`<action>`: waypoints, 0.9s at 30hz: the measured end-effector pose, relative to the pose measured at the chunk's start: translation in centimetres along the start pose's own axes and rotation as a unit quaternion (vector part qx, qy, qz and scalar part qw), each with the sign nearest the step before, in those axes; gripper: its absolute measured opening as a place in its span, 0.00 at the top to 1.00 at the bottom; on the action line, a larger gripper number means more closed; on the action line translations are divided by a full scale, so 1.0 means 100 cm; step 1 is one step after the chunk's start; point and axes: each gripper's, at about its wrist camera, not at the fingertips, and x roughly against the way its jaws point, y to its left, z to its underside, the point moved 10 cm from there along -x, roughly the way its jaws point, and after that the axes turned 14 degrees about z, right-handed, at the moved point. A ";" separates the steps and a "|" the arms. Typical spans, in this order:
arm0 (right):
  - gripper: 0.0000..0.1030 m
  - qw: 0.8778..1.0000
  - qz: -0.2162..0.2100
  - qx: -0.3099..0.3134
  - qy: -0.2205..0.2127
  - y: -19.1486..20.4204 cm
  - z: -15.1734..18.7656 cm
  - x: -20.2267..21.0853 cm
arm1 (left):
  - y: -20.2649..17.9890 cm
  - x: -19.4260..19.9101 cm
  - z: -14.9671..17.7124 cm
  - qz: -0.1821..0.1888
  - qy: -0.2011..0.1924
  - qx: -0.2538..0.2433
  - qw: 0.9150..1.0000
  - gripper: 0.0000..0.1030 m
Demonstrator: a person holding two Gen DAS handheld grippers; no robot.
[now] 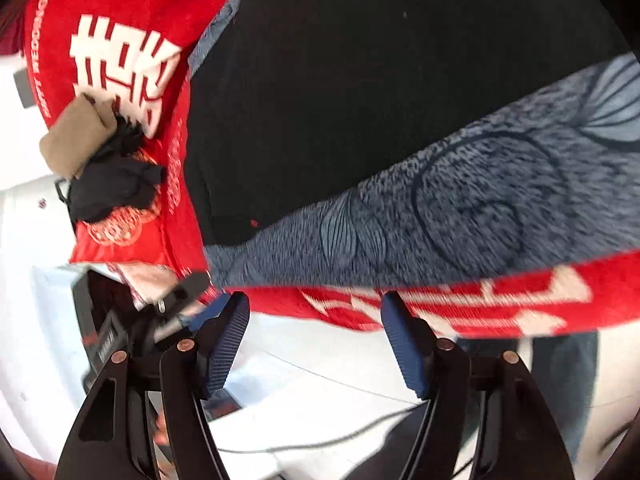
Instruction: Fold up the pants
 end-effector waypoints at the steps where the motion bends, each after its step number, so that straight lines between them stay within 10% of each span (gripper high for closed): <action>1: 0.30 1.000 -0.014 -0.007 -0.005 0.002 -0.004 -0.002 | 0.001 -0.002 0.001 0.006 -0.001 0.003 1.000 0.11; 4: 0.31 0.998 -0.046 -0.039 -0.011 0.004 -0.007 -0.003 | 0.001 -0.010 0.006 0.039 0.001 0.021 0.999 0.11; 7: 0.97 0.992 -0.086 -0.088 -0.005 0.002 -0.008 0.000 | -0.002 -0.024 0.009 0.095 0.013 0.059 0.994 0.11; 13: 0.97 0.993 -0.114 0.001 -0.022 0.047 -0.010 0.039 | -0.023 -0.030 -0.020 0.155 -0.025 0.109 0.982 0.11; 17: 0.92 0.998 -0.046 0.039 -0.006 0.026 -0.005 0.040 | -0.018 -0.047 -0.039 0.085 -0.023 0.086 0.992 0.58; 20: 0.55 1.000 -0.002 0.011 -0.016 -0.016 -0.008 0.050 | -0.017 -0.051 -0.040 0.084 -0.019 0.077 0.993 0.59; 27: 0.52 0.989 -0.043 -0.122 -0.070 -0.096 -0.016 0.089 | -0.021 -0.058 -0.038 0.078 0.003 0.071 0.994 0.59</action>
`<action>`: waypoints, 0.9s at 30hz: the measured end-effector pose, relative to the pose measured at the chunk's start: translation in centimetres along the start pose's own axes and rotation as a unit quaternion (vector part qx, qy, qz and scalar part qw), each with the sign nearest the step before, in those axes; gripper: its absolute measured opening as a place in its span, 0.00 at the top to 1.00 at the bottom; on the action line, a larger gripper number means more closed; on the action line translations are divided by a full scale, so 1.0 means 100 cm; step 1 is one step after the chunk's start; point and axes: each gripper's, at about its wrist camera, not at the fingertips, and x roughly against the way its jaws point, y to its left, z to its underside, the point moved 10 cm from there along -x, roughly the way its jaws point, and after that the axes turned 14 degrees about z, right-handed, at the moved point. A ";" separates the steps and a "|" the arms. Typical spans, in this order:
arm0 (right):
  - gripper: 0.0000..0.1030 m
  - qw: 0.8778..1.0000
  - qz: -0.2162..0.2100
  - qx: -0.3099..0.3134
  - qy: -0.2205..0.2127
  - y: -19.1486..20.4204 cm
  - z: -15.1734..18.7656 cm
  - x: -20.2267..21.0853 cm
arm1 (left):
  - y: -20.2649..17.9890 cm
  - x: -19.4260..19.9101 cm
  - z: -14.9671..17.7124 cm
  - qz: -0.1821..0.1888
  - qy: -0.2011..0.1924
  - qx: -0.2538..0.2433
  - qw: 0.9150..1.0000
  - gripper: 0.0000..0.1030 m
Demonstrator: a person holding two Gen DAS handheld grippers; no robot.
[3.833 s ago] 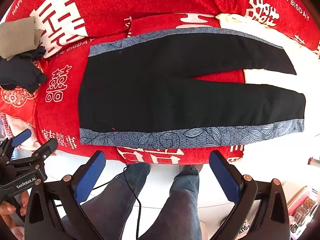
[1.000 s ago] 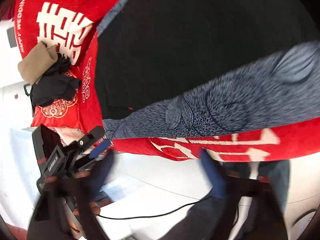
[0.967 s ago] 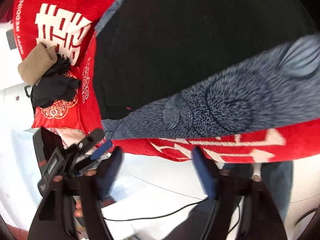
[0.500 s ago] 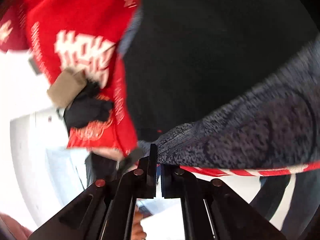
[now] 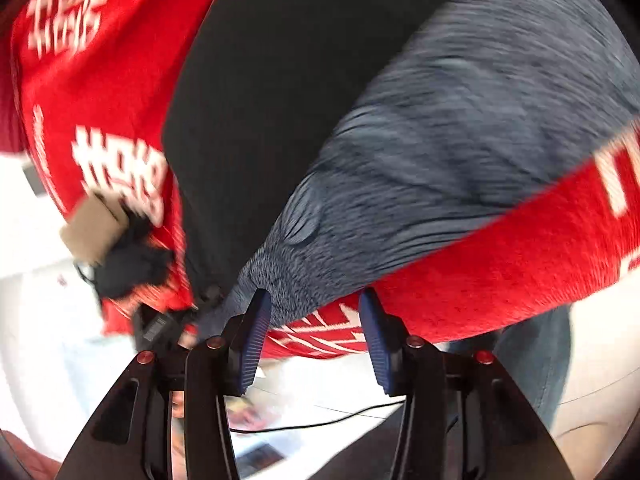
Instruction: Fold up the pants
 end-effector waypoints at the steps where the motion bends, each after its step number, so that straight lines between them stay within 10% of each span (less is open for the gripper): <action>1: 0.52 1.000 -0.019 -0.017 -0.001 -0.006 -0.001 0.001 | 0.001 0.002 0.001 0.000 0.001 0.000 1.000 0.59; 10: 0.52 0.991 -0.065 -0.113 -0.016 -0.029 -0.015 0.016 | -0.005 -0.001 -0.002 -0.017 0.006 -0.007 1.000 0.59; 13: 0.97 0.992 -0.064 -0.109 0.013 -0.027 -0.022 0.018 | -0.014 -0.004 -0.010 0.006 -0.005 0.018 1.000 0.65; 15: 0.97 0.991 -0.077 -0.105 0.011 -0.015 -0.031 0.036 | -0.019 0.001 -0.013 0.013 -0.007 0.026 1.000 0.71; 21: 0.98 0.998 -0.057 0.024 0.013 0.065 -0.070 0.077 | -0.064 0.031 -0.036 0.025 -0.041 0.037 0.998 0.71; 27: 0.98 0.990 -0.044 0.135 0.005 0.151 -0.157 0.096 | -0.149 0.035 -0.115 0.019 -0.086 -0.067 0.994 0.71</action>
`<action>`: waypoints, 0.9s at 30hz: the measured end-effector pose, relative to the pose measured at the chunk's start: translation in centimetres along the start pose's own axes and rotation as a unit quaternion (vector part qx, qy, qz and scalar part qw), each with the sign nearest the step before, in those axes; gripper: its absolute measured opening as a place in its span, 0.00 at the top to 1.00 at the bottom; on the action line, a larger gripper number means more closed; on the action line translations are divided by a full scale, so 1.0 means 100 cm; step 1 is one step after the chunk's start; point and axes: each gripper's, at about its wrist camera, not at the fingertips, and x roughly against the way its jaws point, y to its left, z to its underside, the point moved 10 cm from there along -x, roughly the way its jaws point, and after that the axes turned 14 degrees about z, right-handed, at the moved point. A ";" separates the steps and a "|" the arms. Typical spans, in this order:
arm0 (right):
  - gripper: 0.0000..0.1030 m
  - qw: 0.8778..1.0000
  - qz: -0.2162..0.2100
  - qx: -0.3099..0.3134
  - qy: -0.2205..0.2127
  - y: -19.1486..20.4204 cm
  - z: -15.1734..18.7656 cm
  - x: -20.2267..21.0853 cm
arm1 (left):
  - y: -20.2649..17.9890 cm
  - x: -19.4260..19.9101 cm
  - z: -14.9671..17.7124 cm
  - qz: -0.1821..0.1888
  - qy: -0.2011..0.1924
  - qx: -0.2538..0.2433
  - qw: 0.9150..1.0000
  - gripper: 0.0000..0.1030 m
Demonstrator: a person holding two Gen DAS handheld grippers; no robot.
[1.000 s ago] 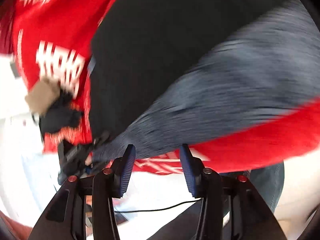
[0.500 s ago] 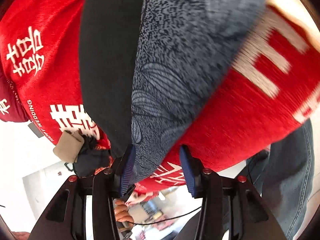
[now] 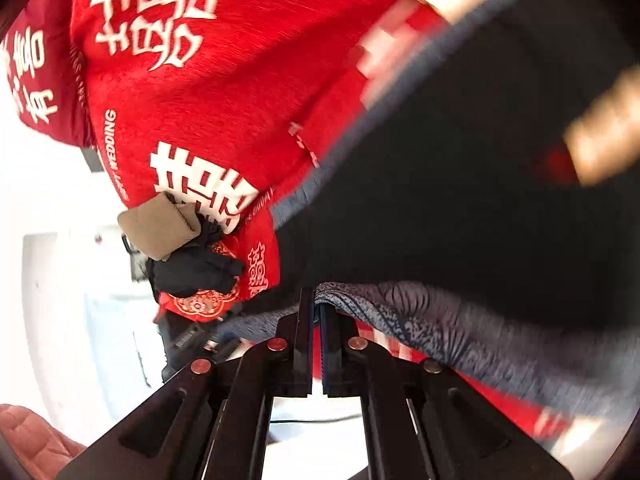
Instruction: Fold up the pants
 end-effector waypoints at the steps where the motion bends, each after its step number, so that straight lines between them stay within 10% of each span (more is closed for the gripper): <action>1: 0.98 1.000 0.008 0.015 0.001 0.005 -0.022 -0.006 | -0.003 -0.009 -0.015 -0.003 -0.002 -0.013 1.000 0.70; 10: 0.96 0.986 0.150 0.063 0.024 -0.029 -0.165 -0.113 | 0.057 -0.137 -0.114 -0.158 -0.001 -0.052 0.986 0.66; 13: 0.95 0.980 0.181 0.073 0.033 -0.031 -0.171 -0.125 | 0.053 -0.127 -0.116 -0.148 -0.002 -0.041 0.988 0.63; 17: 0.48 0.973 0.198 0.115 0.011 -0.013 -0.160 -0.095 | 0.029 -0.069 -0.109 -0.179 -0.033 -0.091 0.979 0.26; 23: 0.55 0.957 0.203 0.206 0.019 0.017 -0.122 -0.091 | 0.048 -0.077 -0.102 -0.230 -0.014 -0.108 0.967 0.25; 27: 0.59 0.940 0.266 0.211 0.033 -0.009 -0.139 -0.130 | 0.083 -0.125 -0.094 -0.309 0.014 -0.114 0.944 0.25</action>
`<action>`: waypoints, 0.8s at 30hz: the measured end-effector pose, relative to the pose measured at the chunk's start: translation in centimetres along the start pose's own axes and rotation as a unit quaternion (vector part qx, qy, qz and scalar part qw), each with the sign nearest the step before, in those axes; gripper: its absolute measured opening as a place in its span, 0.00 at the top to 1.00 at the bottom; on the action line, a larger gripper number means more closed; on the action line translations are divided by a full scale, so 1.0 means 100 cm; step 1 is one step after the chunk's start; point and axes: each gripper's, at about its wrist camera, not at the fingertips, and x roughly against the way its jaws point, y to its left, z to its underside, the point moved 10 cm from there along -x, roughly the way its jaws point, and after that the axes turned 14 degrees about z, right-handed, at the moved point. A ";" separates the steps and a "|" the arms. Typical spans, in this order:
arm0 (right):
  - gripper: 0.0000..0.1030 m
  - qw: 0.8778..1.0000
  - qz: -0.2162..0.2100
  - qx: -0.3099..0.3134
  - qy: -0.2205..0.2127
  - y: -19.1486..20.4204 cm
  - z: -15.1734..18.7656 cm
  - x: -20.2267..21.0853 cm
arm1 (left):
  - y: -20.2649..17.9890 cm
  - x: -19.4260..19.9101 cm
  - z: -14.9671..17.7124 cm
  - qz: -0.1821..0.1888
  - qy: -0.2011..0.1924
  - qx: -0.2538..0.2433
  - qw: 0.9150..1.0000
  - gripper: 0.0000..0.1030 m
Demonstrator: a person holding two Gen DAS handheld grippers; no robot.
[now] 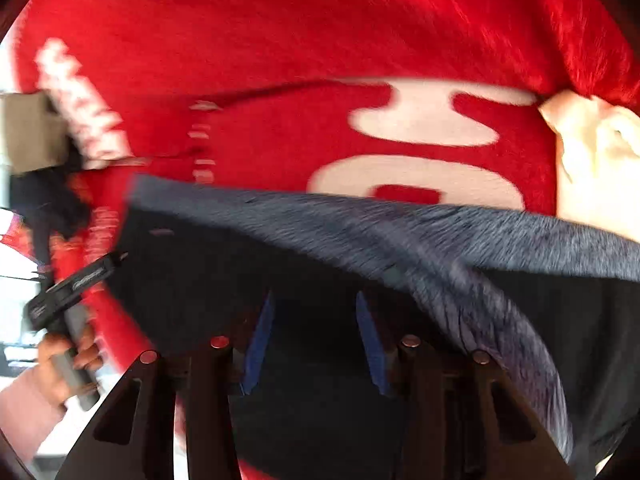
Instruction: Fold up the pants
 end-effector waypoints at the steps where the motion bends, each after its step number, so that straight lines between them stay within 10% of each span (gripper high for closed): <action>1: 0.59 0.999 -0.023 -0.038 -0.013 -0.009 -0.009 0.009 | -0.004 0.001 0.001 -0.020 -0.008 -0.018 1.000 0.25; 6: 0.47 0.991 -0.082 -0.078 -0.064 -0.044 -0.004 0.076 | -0.025 0.033 0.024 0.001 0.016 -0.058 0.998 0.25; 12: 0.46 0.980 -0.107 -0.164 -0.025 -0.107 0.104 0.119 | -0.102 0.071 0.074 0.048 0.046 -0.147 0.987 0.25; 24: 0.46 0.919 -0.075 -0.386 0.028 -0.180 0.355 0.097 | -0.347 0.058 0.204 0.273 0.148 -0.255 0.916 0.25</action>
